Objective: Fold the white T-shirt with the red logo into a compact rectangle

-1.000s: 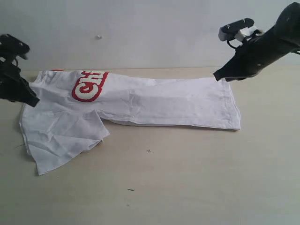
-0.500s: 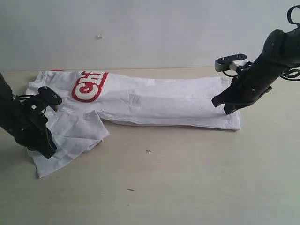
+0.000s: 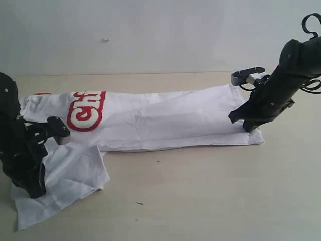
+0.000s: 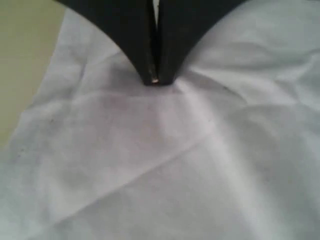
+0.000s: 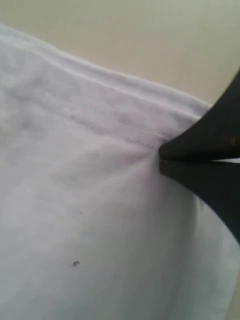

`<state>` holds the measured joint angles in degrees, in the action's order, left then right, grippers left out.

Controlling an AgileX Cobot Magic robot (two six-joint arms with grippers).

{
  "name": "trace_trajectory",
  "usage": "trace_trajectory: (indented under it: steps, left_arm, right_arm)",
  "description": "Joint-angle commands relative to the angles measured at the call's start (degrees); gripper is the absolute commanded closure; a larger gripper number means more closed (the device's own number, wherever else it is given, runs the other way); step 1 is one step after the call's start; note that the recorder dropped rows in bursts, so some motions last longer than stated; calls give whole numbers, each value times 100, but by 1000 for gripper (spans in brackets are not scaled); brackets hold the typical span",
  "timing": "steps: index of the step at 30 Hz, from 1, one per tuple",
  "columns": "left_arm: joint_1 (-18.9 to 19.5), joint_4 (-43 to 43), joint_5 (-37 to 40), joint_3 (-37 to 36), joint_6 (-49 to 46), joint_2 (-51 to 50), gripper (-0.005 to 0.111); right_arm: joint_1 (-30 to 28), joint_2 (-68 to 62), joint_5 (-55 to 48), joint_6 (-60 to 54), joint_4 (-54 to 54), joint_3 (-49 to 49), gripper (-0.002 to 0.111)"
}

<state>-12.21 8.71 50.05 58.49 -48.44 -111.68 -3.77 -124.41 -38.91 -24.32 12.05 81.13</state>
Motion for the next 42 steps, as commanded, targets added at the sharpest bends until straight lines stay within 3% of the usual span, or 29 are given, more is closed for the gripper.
trace_trajectory:
  steps: [1,7,10,14,18,21,25,29,36,42]
  left_arm:
    - [-56,163,545,-341,85,33,107]
    - [-56,765,1309,-398,59,264,107]
    - [-102,619,1066,-384,59,703,107]
    - [-90,551,-138,-385,139,1583,107]
    - [-76,594,-1989,-385,1177,2057,107]
    - [-76,563,-3171,-385,2245,1886,107]
    - [-23,547,-3939,-385,2845,1181,107]
    - [212,547,-4173,-282,2927,436,107]
    - [886,560,-3576,272,2960,-377,107]
    - [1169,549,-3631,320,2924,-479,107]
  right_arm:
    - [-24,129,280,58,-40,-624,108]
    - [-24,252,129,58,111,-833,108]
    - [-24,449,4,58,124,-833,108]
    - [-24,755,-32,58,138,-833,108]
    - [-24,991,314,33,413,-833,108]
    - [-24,1107,783,-274,902,-833,108]
    - [-24,1017,1451,-539,1667,-820,108]
    - [-24,696,1843,-564,1904,-577,108]
    - [-24,-90,1218,-564,1783,141,108]
    - [-24,-553,1026,658,225,309,108]
